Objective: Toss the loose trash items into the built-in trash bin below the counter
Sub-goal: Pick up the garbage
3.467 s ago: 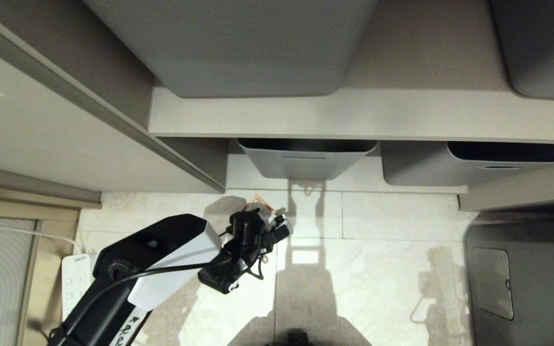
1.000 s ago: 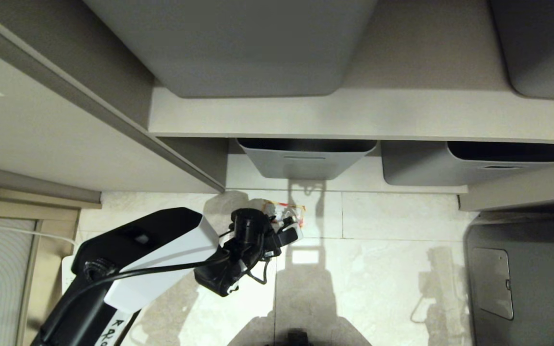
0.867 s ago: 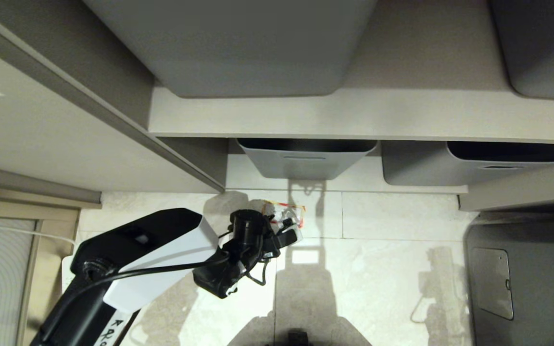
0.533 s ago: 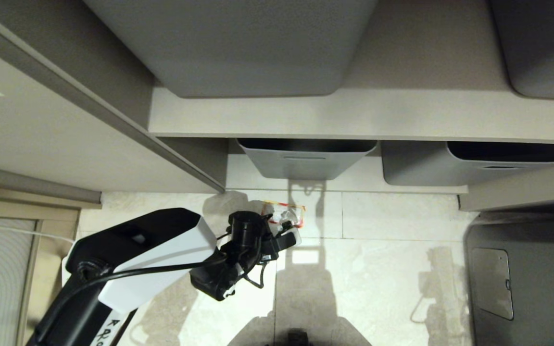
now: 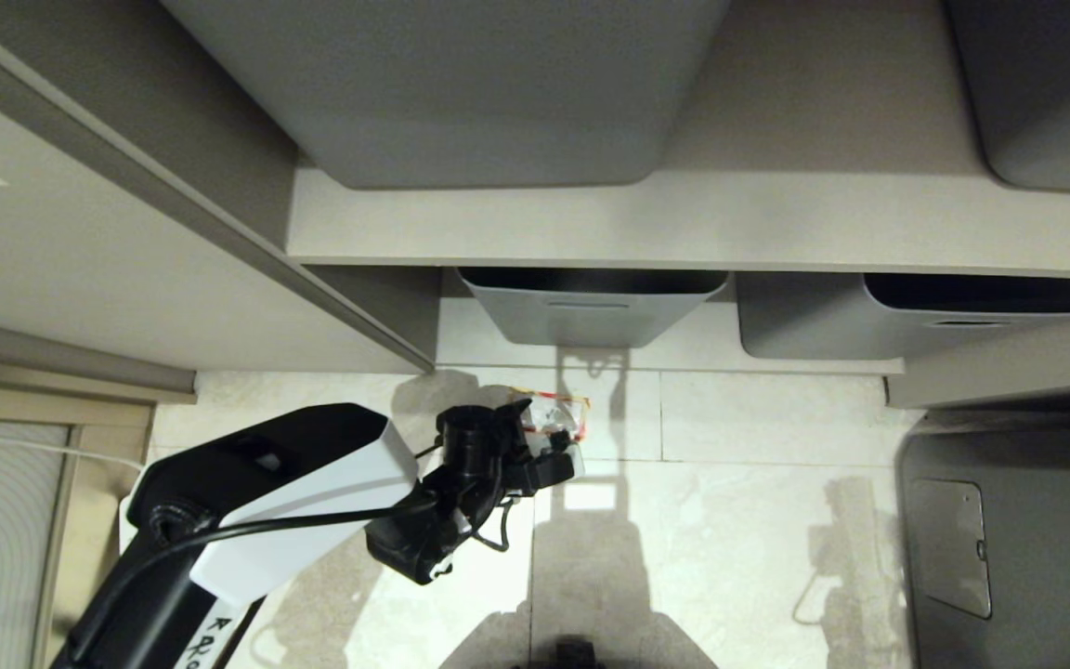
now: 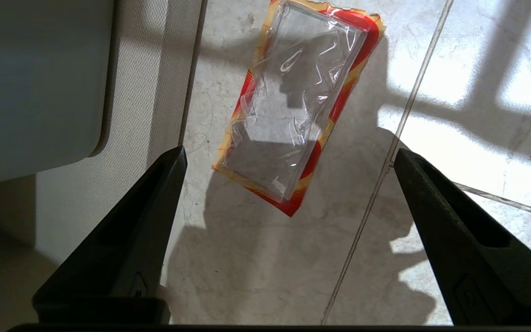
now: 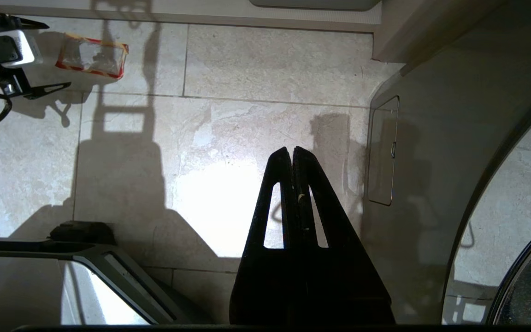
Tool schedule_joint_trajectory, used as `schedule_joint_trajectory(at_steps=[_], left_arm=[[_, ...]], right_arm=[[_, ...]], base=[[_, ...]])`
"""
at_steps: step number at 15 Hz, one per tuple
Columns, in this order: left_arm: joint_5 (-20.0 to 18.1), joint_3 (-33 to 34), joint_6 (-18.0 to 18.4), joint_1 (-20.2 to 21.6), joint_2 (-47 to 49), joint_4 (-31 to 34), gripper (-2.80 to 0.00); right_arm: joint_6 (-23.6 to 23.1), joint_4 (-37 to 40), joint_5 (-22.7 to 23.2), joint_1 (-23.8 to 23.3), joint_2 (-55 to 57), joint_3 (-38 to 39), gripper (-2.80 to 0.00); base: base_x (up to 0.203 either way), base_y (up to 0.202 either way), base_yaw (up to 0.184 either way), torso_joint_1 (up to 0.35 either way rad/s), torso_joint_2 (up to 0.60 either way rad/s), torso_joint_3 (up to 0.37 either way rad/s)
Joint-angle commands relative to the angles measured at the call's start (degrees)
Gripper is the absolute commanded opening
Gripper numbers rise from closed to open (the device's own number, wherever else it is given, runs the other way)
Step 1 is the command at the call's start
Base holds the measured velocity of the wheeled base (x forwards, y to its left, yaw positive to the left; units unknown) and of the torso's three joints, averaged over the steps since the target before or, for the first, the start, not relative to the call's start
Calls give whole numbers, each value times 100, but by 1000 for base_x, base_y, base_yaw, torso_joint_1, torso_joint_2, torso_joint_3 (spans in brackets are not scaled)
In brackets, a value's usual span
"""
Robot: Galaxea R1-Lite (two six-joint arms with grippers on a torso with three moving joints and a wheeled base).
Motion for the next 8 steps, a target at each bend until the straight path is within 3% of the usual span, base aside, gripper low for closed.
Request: schedule_joint_trajectory(at_steps=[1,8], left_arm=[[17,7,31,14,20,-3,0],[26,16,112,40,116,-29,0]], right_arm=[[-3,-1,2,2,-9,0,-280],[-3,-1,2,2,-8,0,-280]], base=[[0,0,0,0,0,0],[0,0,0,0,0,0]])
